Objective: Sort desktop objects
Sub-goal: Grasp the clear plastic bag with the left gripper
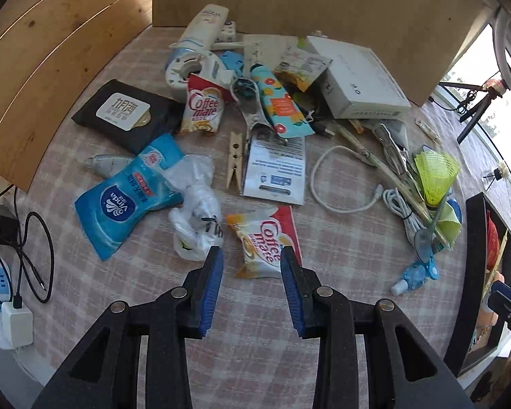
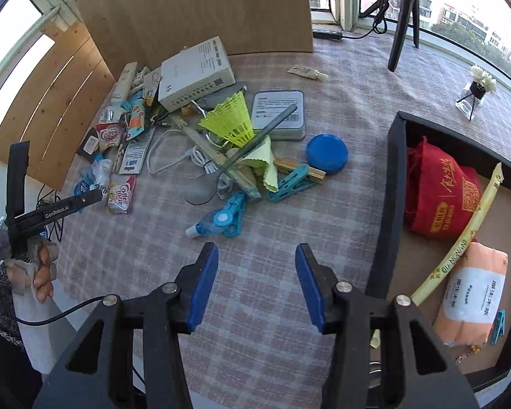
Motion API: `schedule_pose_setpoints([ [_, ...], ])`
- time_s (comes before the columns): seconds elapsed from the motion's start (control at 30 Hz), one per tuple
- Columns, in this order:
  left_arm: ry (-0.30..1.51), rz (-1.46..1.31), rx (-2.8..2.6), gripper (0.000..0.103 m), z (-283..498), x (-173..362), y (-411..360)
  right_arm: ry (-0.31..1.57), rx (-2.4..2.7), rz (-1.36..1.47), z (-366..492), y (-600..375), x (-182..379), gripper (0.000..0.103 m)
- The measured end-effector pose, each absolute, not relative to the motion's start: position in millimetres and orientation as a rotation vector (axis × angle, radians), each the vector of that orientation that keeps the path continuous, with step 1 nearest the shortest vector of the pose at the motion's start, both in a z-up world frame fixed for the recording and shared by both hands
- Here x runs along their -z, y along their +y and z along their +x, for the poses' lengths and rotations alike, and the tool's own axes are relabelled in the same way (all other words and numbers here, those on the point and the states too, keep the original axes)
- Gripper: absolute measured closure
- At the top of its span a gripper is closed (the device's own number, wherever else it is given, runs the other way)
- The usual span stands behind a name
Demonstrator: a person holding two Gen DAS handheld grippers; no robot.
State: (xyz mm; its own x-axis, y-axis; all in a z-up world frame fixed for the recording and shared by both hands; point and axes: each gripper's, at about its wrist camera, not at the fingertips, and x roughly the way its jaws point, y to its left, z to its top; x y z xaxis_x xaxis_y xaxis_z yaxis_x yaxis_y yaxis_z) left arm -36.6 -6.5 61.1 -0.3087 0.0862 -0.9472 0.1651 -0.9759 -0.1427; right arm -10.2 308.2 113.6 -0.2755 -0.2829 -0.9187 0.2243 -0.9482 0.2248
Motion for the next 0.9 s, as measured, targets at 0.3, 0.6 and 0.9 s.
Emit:
schedule_pose_setpoints([
  [0.3,0.435,1.903,2.440,0.064,-64,-32,-46,0.013,2.126,1.664,-31,177,-87,0.039],
  [0.6,0.421,1.988,2.464,0.063,-76,-17,-51,0.084,2.073,1.744,-58,90,-48,0.038],
  [0.9,0.334,2.042,2.503,0.065,-82,-9,-52,0.173,2.060,1.803,-69,60,-21,0.027],
])
